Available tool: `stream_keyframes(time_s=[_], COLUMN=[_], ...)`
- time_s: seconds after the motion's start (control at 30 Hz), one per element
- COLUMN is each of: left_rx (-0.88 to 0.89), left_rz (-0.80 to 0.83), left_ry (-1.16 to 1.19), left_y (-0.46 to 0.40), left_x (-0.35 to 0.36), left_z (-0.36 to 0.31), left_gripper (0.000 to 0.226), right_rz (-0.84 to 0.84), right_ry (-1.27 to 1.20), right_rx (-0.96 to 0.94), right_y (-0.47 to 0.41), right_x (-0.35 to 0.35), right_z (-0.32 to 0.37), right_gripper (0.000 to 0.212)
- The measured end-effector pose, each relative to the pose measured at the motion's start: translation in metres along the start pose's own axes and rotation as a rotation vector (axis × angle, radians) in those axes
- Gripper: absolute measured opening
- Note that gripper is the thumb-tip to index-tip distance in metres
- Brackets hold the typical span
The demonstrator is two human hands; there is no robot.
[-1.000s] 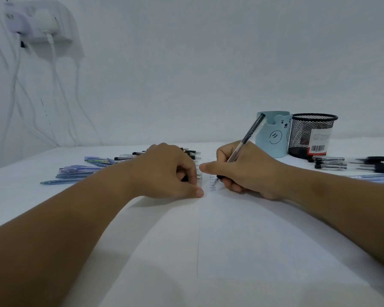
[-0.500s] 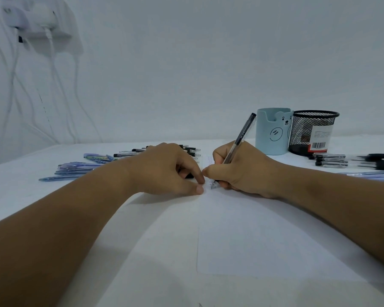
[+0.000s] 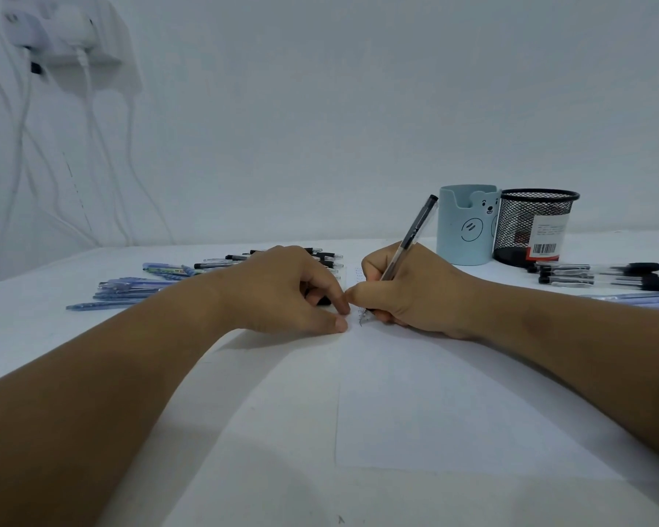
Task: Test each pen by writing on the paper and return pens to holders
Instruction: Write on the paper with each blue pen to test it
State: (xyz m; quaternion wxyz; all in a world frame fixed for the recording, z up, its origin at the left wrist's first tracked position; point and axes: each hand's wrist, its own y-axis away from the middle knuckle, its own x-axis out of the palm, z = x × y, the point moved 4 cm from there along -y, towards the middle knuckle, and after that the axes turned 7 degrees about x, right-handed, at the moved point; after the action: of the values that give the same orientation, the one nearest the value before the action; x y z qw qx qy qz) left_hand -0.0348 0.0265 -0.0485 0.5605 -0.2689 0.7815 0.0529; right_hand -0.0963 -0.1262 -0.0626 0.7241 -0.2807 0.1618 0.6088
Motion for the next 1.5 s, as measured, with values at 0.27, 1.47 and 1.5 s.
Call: stream_keyframes(time_s=[0.27,1.47,1.5], left_rx=[-0.01,-0.015,-0.017], left_rz=[0.008,0.003,0.004], left_ry=[0.01,0.024,0.023], left_y=[0.0002,0.0013,0.0013], left_x=[0.0005,0.0001,0.0002], left_z=[-0.0005,-0.0012,-0.0019], left_gripper=[0.01,0.01,0.01], right_rz=[-0.027,-0.033,-0.03], right_ry=[-0.009,0.039,0.045], right_rx=[0.014,-0.033,-0.036], right_y=[-0.0027,-0.0031,-0.0027], right_x=[-0.0015,-0.0031,-0.0026], right_z=[-0.0033,-0.0045,-0.0038], right_gripper=[0.042,0.043,0.042])
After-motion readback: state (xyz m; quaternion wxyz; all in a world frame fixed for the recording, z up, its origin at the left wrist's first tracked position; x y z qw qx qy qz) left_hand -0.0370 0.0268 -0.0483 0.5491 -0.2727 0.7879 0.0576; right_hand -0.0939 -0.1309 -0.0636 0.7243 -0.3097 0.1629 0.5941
